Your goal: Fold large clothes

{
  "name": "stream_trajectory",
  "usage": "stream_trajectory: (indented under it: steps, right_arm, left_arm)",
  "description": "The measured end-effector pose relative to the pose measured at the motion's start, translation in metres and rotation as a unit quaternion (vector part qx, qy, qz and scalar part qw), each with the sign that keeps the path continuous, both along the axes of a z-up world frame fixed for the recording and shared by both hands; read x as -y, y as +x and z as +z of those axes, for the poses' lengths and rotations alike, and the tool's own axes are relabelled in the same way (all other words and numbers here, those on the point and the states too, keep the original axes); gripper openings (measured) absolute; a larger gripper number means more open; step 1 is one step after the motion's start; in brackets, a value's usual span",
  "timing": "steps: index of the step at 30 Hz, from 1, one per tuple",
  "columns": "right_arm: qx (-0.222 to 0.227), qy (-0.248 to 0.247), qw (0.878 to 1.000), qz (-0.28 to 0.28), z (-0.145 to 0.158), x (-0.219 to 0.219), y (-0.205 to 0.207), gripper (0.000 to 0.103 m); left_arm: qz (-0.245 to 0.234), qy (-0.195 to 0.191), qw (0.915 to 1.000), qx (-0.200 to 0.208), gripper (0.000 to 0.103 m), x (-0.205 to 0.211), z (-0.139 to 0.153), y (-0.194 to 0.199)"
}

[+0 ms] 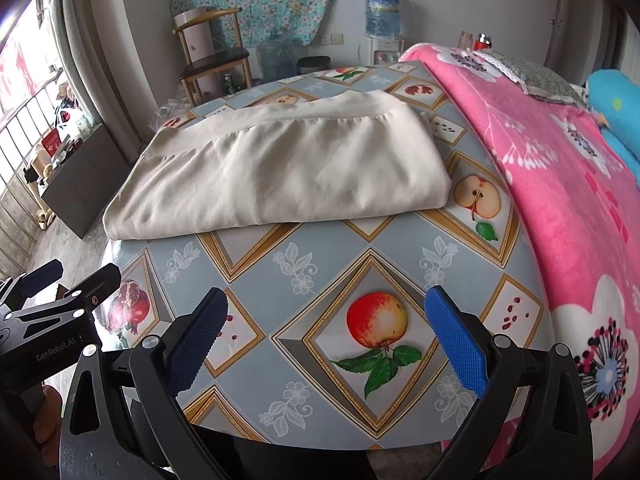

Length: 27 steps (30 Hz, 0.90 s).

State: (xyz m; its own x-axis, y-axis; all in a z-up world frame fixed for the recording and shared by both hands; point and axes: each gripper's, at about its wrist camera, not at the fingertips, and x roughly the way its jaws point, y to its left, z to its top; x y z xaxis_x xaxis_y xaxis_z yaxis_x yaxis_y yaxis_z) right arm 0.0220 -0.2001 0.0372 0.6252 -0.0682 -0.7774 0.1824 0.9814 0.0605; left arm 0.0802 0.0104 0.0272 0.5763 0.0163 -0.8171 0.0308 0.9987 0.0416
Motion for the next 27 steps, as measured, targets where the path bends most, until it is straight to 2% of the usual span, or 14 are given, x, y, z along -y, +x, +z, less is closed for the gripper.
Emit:
stream_trajectory:
  steps: [27]
  right_arm:
    - [0.000,-0.001,1.000,0.000,-0.0005,-0.0004,-0.0007,0.096]
  left_arm:
    - [0.000,-0.001,1.0000,0.000,0.098,0.0016,0.0012,0.0003]
